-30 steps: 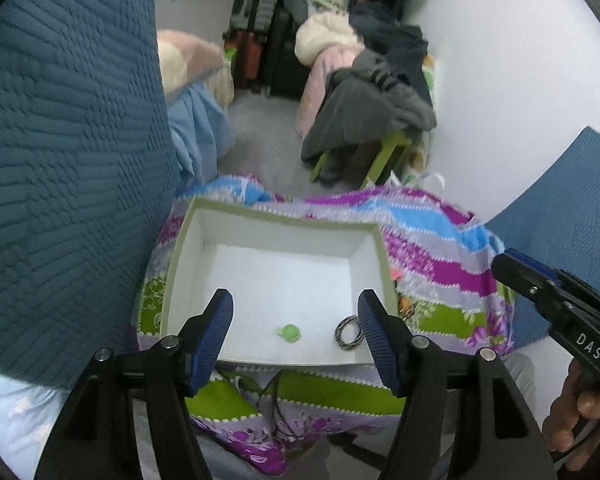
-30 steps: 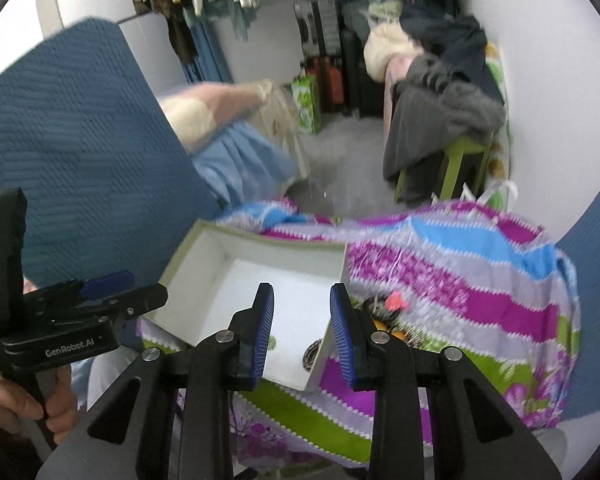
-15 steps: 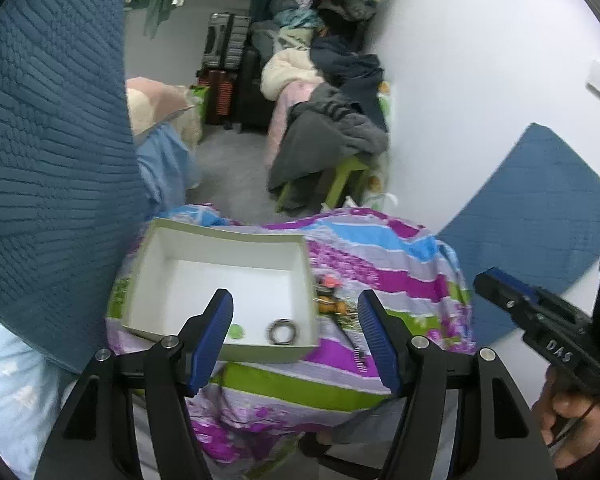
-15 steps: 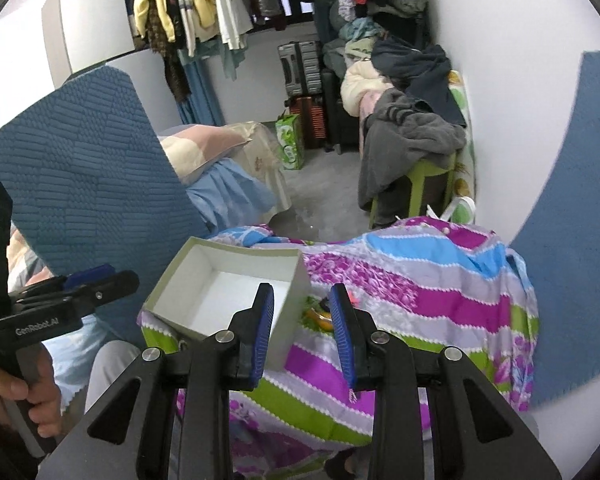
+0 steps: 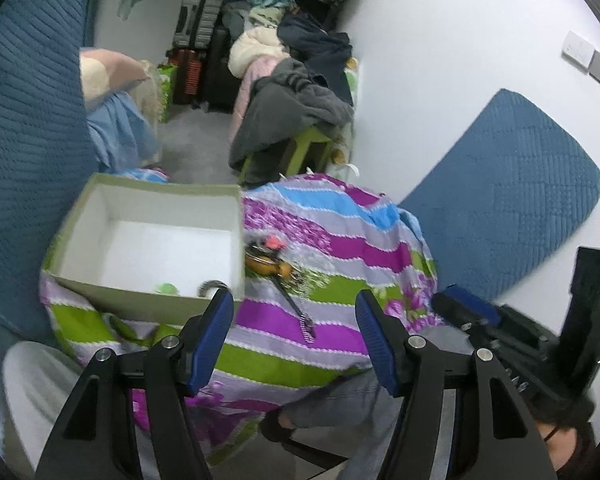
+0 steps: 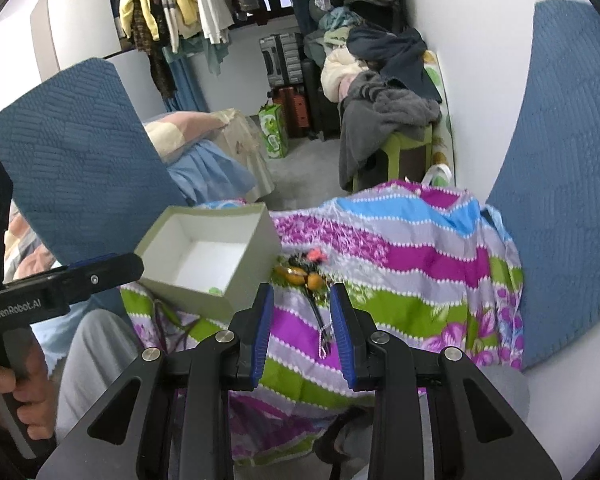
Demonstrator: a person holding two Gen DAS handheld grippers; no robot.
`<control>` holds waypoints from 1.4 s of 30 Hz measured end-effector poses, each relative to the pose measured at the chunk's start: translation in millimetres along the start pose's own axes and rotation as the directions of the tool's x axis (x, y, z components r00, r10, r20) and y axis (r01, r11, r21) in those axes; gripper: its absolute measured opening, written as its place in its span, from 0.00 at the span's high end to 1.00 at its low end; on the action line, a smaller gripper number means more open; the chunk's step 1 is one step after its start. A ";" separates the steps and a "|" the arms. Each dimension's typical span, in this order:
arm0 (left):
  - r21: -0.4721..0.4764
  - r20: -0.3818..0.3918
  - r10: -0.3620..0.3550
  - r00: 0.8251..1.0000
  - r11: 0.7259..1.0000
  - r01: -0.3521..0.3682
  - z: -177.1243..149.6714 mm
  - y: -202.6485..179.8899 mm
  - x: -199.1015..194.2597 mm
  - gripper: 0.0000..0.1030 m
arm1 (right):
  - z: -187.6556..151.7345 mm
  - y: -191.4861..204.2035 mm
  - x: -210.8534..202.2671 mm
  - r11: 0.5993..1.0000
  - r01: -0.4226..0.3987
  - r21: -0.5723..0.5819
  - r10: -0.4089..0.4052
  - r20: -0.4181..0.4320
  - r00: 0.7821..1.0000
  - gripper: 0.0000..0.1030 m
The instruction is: Organize jewelry
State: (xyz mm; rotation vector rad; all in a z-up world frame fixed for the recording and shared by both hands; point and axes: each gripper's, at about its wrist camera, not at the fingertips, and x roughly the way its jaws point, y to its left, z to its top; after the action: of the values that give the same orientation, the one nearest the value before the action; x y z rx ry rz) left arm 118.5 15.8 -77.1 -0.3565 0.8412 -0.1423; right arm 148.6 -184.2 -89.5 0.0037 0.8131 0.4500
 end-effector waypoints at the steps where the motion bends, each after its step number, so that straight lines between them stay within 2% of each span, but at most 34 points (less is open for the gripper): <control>1: 0.002 -0.010 -0.003 1.000 1.000 0.003 -3.6 -3.0 5.9 0.39 | -4.7 -2.4 4.2 1.000 -0.003 0.001 0.003 -0.006 1.000 0.73; 4: 0.011 -0.009 -0.012 1.000 1.000 0.012 -11.8 -9.3 20.4 0.40 | -19.5 -10.5 20.1 1.000 -0.013 0.004 0.014 -0.027 1.000 0.73; 6: 0.005 -0.024 -0.027 0.999 1.000 0.027 -15.5 -11.6 33.9 0.46 | -29.6 -18.3 34.3 1.000 -0.026 0.014 0.027 -0.050 0.998 0.74; 9: -0.001 -0.033 -0.022 0.999 1.000 0.022 -19.4 -12.8 57.5 0.51 | -42.3 -29.9 55.9 0.998 -0.050 0.031 0.051 -0.065 0.997 0.74; 16: -0.016 -0.107 -0.024 0.994 1.000 0.022 -22.0 -7.0 116.2 0.60 | -53.7 -52.0 109.9 0.994 -0.088 0.063 0.094 -0.095 0.991 0.75; 17: -0.022 -0.125 -0.019 0.992 1.000 0.016 -21.9 -4.5 123.5 0.66 | -55.5 -54.4 121.9 0.995 -0.090 0.052 0.095 -0.101 0.990 0.75; 18: -0.032 -0.144 -0.022 0.989 0.999 0.018 -22.2 -2.0 131.1 0.70 | -57.8 -57.2 133.3 0.995 -0.092 0.046 0.097 -0.114 0.989 0.75; 22: -0.046 -0.177 -0.013 0.984 0.999 0.005 -25.2 3.6 153.5 0.74 | -66.5 -67.0 177.0 0.991 -0.122 0.061 0.132 -0.207 0.969 0.78; 24: -0.047 -0.182 -0.013 0.983 0.999 0.004 -26.2 4.1 160.7 0.78 | -66.2 -64.9 186.0 0.993 -0.117 0.031 0.121 -0.214 0.969 0.78; 33: -0.060 -0.192 0.008 0.981 0.998 -0.020 -28.9 6.7 182.3 0.78 | -65.8 -57.9 217.8 0.988 -0.149 -0.043 0.135 -0.242 0.961 0.79; 35: -0.065 -0.196 0.013 0.981 0.998 -0.026 -30.9 7.0 185.3 0.78 | -69.3 -56.5 226.2 0.988 -0.135 -0.070 0.112 -0.267 0.957 0.82; 38: -0.074 -0.195 0.017 0.981 0.997 -0.032 -32.4 6.9 189.5 0.78 | -68.2 -54.4 225.5 0.987 -0.136 -0.091 0.108 -0.258 0.960 0.89; 39: -0.079 -0.197 0.017 0.980 0.996 -0.033 -32.9 6.6 190.9 0.78 | -68.5 -54.0 225.4 0.987 -0.129 -0.098 0.100 -0.260 0.960 0.96; 42: -0.086 -0.209 0.005 0.978 0.996 -0.024 -34.6 3.3 198.6 0.78 | -70.3 -54.3 225.2 0.987 -0.109 -0.117 0.073 -0.280 0.957 0.98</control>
State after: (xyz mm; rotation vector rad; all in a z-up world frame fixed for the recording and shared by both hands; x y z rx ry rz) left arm 223.8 -42.0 -239.0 -0.4227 1.0599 -0.1308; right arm 255.0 -157.4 -305.3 -0.1473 1.0584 0.5996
